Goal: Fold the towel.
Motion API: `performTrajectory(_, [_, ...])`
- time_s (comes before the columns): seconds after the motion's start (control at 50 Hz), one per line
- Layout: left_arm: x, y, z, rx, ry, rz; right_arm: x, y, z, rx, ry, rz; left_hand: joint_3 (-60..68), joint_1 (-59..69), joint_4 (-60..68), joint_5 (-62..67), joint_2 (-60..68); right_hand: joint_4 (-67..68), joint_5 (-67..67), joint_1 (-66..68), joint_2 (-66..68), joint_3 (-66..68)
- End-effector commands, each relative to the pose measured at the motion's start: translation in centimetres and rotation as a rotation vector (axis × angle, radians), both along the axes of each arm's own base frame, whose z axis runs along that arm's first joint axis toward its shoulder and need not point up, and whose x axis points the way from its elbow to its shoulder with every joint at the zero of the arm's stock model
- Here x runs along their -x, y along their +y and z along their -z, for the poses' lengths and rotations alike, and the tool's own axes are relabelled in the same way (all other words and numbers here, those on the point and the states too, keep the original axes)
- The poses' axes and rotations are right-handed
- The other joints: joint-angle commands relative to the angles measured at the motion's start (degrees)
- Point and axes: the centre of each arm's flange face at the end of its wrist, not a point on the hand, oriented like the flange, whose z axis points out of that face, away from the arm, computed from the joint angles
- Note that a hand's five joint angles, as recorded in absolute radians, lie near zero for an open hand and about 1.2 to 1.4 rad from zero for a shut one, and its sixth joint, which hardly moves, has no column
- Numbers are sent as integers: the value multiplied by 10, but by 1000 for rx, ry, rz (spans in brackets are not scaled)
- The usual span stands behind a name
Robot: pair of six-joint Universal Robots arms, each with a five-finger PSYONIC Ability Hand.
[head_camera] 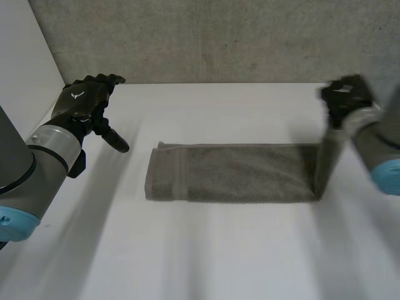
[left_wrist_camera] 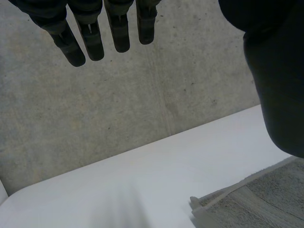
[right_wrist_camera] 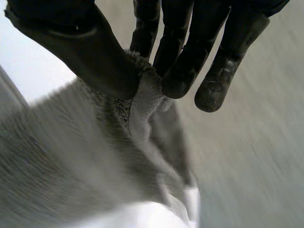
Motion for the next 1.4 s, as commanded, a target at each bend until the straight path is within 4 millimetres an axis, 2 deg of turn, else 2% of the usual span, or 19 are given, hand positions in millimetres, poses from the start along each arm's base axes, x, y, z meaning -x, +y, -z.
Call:
performTrajectory(0.02, [0,0,0,-1,-2,0,-135,111,15,-2,-21,-408,-24,-33,-34,-36,-33,34,39,44,56,29])
performTrajectory(0.04, [0,0,0,1,-1,0,-136,111,15,-2,-21,-408,-24,-33,-34,-36,-33,34,39,44,56,29])
performTrajectory(0.12, [0,-2,0,8,1,-3,-174,160,41,-17,-10,-558,-24,-33,-34,-36,-33,34,39,44,56,29])
performTrajectory(0.16, [0,-2,1,9,0,-4,-181,166,52,-27,3,-582,-24,-33,-34,-36,-33,34,39,44,56,29])
performTrajectory(0.2, [0,-3,3,1,-3,-4,-186,171,64,-46,19,-598,-24,-33,-34,-36,-33,-83,-79,-73,-61,-88])
performTrajectory(0.22, [1,-4,6,-6,-5,-3,-188,172,72,-57,33,-600,-24,-33,-34,-36,-33,-386,-382,-376,-364,-391])
performTrajectory(0.24, [1,-4,6,-6,-5,-3,-188,172,72,-57,33,-600,-24,-33,-34,-36,-33,-389,-385,-379,-367,-394])
performTrajectory(0.26, [1,-4,8,-11,-8,-4,-187,172,75,-61,41,-597,-24,-33,-34,-36,-33,-614,-610,-604,-592,-619])
performTrajectory(0.36, [1,-5,12,-20,-15,-3,-180,168,62,-66,29,-569,-24,-33,-34,-36,-33,-656,-652,-647,-635,-662])
performTrajectory(0.4, [1,-6,13,-23,-17,-2,-174,166,54,-71,24,-555,-24,-33,-34,-36,-33,-651,-647,-642,-630,-657])
performTrajectory(0.5, [2,-5,15,-27,-22,-1,-119,136,50,-204,40,-408,-24,-33,-34,-36,-33,-623,-619,-613,-601,-628])
performTrajectory(0.52, [2,-5,15,-27,-22,-1,-119,136,50,-204,40,-408,-24,-33,-34,-36,-33,-623,-619,-613,-601,-628])
performTrajectory(0.66, [12,-2,40,-92,-53,34,-50,113,80,-368,38,-219,-23,-31,-32,-34,-31,-536,-532,-526,-514,-541])
performTrajectory(0.72, [17,0,48,-110,-60,48,-35,105,85,-361,25,-181,-19,-28,-28,-31,-28,-470,-466,-460,-448,-475])
performTrajectory(0.82, [37,14,78,-167,-147,124,-22,94,94,-333,13,-147,-19,-28,-28,-31,-28,-443,-439,-433,-421,-448])
performTrajectory(0.92, [40,17,90,-171,-214,138,-20,92,107,-353,20,-138,-19,-28,-28,-31,-28,-334,-330,-325,-312,-339])
performTrajectory(1.04, [40,17,85,-160,-210,136,-21,89,108,-356,3,-132,-19,-28,-28,-31,-28,-51,-47,-42,-30,-57])
performTrajectory(1.28, [38,21,64,-109,-189,132,-24,85,96,-316,-4,-139,-24,-33,-34,-36,-33,34,39,44,56,29])
performTrajectory(1.4, [38,20,51,-74,-174,125,-36,68,66,-201,-9,-150,-24,-33,-34,-36,-33,34,39,44,56,29])
